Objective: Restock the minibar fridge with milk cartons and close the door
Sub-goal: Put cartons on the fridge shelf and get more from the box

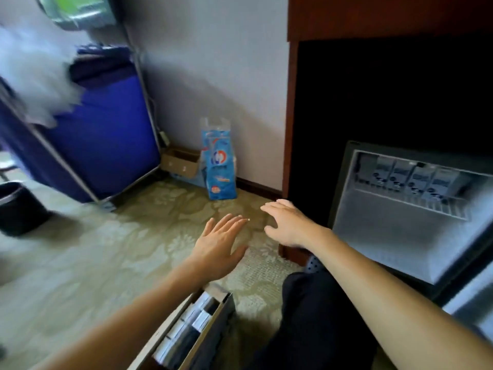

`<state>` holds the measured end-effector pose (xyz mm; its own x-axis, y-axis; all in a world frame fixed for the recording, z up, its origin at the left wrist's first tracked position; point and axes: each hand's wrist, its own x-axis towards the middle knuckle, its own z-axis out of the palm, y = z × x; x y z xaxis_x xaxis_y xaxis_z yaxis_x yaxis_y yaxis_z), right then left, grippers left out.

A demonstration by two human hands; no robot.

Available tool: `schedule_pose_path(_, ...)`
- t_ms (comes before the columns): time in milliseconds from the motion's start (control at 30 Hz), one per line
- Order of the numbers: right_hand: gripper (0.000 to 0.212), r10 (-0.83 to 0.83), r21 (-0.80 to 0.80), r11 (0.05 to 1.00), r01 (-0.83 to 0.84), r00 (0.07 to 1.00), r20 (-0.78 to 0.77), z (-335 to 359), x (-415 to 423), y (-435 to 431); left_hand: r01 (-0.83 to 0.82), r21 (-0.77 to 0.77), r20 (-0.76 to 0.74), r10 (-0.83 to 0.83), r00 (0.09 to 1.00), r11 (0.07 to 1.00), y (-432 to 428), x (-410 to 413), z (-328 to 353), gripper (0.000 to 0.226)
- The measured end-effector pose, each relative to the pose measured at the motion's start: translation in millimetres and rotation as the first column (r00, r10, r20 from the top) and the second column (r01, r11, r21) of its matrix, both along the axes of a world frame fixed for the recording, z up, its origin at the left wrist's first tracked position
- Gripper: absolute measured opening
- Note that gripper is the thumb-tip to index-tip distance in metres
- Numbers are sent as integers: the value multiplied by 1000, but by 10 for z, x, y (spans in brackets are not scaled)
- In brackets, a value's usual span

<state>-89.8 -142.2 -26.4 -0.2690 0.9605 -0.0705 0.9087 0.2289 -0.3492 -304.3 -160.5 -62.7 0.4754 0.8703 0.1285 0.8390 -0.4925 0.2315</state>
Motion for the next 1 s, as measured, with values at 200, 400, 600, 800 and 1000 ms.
schedule_pose_path(200, 62, 175, -63, 983, -174, 984, 10, -285, -1049, -71, -176, -111, 141, 191, 971, 978, -548, -903, -310, 61)
schedule_pose_path(400, 61, 317, -153, 939, -307, 947, 45, -855, -1773, -284, -356, -183, 164, 385, 908, 916, -989, -1557, -869, 53)
schedule_pose_path(600, 60, 369, -248, 902, -352, 929, 21, -1387, -2163, -396, -424, -268, 95, 462, 882, 865, -1230, -1761, -1348, 50)
schedule_pose_path(800, 62, 384, -346, 872, -345, 922, 47, -1871, -2295, -428, -465, -343, 40, 507, 861, 817, -1289, -1781, -1764, 50)
schedule_pose_path(1000, 56, 386, -369, 872, -321, 915, 117, -2234, -2285, -561, -522, -439, -1, 581, 814, 731, -1397, -1713, -2110, 45)
